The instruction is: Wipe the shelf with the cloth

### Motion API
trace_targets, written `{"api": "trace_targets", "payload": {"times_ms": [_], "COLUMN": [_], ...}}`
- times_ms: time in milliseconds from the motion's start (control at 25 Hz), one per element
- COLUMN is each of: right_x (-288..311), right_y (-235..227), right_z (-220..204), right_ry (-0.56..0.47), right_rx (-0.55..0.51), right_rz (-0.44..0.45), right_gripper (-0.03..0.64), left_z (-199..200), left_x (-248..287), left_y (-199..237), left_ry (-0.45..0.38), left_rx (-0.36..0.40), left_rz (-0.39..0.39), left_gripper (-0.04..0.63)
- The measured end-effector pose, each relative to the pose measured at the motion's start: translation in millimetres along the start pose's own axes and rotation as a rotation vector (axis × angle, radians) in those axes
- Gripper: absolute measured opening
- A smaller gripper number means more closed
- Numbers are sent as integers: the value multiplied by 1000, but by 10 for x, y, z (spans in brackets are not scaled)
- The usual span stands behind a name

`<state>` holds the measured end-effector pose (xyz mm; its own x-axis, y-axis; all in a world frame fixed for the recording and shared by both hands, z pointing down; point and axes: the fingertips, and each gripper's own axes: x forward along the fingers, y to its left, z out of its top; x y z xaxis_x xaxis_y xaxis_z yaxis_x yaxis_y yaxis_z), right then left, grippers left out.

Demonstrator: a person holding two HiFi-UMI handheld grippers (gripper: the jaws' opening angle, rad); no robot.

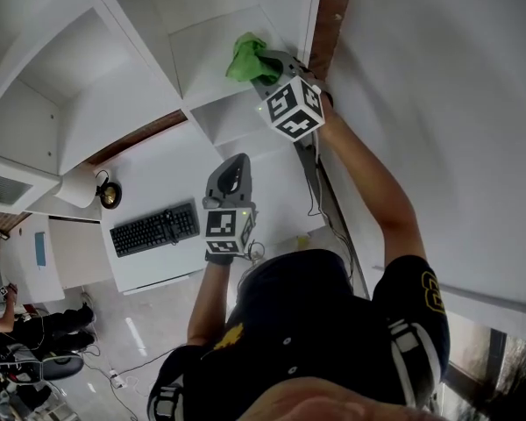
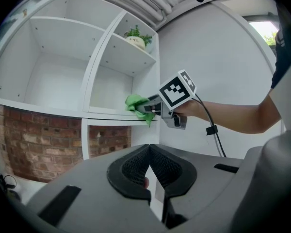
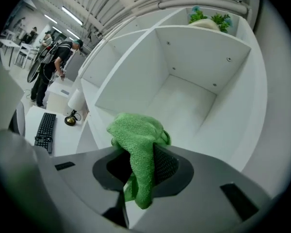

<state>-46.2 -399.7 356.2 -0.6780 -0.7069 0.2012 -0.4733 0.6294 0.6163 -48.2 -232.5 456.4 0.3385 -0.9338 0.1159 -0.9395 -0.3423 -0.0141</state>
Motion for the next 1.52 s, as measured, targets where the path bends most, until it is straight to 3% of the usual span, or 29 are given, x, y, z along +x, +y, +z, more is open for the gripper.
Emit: {"api": "trace_targets", "payload": {"times_ms": [280, 600, 760, 880, 1240, 1520], "right_x": [-165, -386, -425, -552, -1027, -1333], "right_y": [-157, -289, -164, 68, 1287, 2065], "right_z": [-177, -478, -636, -750, -533, -427], "right_ry": [-9, -22, 54, 91, -15, -37], "right_rx": [123, 254, 224, 259, 398, 472], "right_rz": [-130, -253, -254, -222, -164, -96], "right_gripper": [87, 91, 90, 89, 89, 89], "left_z": [-71, -249, -431, -529, -929, -1169], "left_x": [-16, -301, -485, -744, -1598, -1869], "left_y": [19, 405, 529, 572, 1069, 1164], "left_ry": [20, 47, 99, 117, 130, 132], "left_rx": [-9, -43, -56, -66, -80, -52], "left_rz": [12, 125, 153, 174, 271, 271], "left_gripper": [18, 18, 18, 18, 18, 18]}}
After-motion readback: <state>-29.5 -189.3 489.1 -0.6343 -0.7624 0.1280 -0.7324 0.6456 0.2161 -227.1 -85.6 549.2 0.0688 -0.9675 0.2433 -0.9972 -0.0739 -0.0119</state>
